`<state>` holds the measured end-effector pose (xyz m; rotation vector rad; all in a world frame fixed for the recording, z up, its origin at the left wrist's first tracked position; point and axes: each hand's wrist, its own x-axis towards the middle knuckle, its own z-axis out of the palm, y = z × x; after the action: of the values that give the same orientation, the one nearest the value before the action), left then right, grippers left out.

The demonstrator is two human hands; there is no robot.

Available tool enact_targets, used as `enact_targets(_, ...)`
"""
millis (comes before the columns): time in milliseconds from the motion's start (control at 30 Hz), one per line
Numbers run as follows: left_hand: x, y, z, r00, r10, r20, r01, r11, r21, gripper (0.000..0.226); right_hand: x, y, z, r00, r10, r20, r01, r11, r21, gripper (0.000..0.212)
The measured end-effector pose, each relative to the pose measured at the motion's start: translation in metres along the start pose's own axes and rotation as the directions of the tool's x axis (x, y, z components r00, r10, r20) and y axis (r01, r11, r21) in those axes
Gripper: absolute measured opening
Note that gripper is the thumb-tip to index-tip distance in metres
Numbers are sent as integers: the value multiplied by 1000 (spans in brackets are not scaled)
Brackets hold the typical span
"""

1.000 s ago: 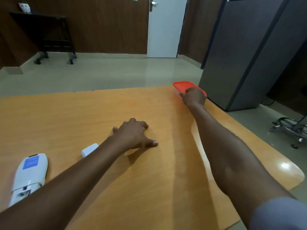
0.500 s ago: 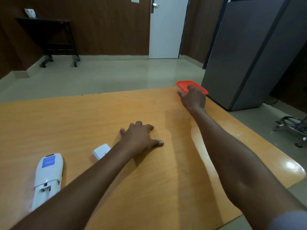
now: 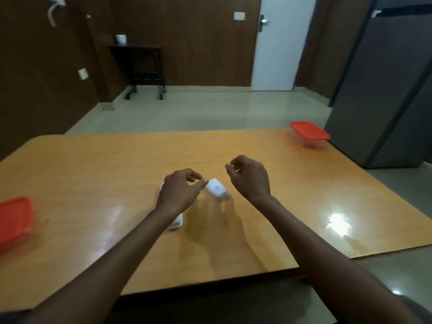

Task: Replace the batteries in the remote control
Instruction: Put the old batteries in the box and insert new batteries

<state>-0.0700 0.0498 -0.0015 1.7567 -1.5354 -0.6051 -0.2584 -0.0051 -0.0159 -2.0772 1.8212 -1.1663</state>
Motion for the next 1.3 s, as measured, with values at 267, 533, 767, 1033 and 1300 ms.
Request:
enact_targets(267,-99,-110,-151,915,-234,-329,211,972,-103,13,-90,-153,74,932,-287,220,221,934,281,17)
enact_targets(533,-112,-168,-230,686,-426,-590,400,898,-183,40,-127,-266,168,767,-433,473,315,897,311,49)
enact_targets(767,-98,-177,-234,613,-664,-429,429,735,-525,57,-135,-296,208,738,-525,424,384,843,377,47)
enact_targets(1033,-85,-144,-195,744,-642,-182,154,430,-890,39,-117,-223,125,775,-627,73,523,702,484,32)
enact_targets(1300,-79,-85,-116,911,-250,327,351,59,-934,52,-107,-140,25,741,-663,-110,657,680,325,21)
